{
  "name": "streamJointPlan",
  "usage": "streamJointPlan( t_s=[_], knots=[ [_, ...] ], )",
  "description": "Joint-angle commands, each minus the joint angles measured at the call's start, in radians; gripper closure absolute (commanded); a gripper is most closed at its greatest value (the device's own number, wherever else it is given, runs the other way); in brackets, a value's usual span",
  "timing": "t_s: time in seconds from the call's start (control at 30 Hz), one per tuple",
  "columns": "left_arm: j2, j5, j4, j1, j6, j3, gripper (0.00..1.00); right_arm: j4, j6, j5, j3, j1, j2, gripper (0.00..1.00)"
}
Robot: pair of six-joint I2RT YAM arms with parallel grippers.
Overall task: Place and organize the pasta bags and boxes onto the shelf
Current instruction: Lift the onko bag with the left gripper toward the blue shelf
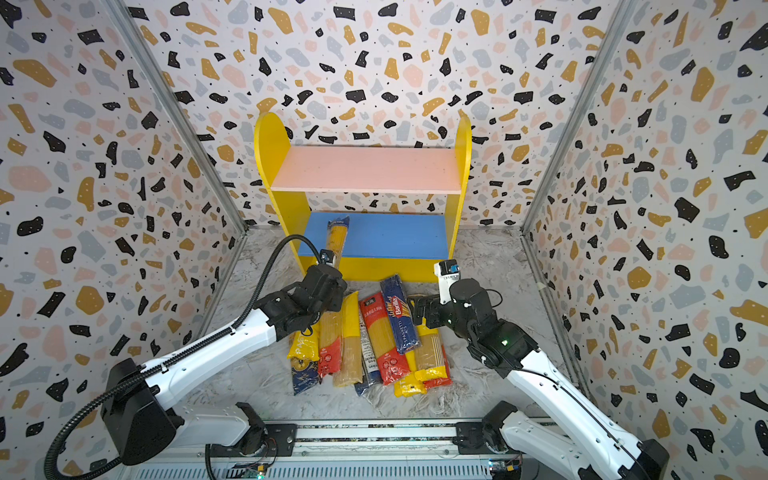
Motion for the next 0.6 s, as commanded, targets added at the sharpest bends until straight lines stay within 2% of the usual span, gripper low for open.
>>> streamJointPlan(
  t_s=[0.0,0.3,0.57],
  knots=[
    [0.023,-0.078,0.144,0.031,0.113,0.100,1.00,0.018,-0.015,0.007,0.045,0.009,0.009,0.01],
    [0.187,-0.194,0.160,0.100,0.171,0.225,1.00,0.043,-0.038,-0.011,0.090,0.012,0.072,0.01],
    [0.301,-0.212,0.197,0.158,0.179,0.318,1.00,0.126,-0.053,-0.088,0.108,0.014,0.109,0.01]
  ],
)
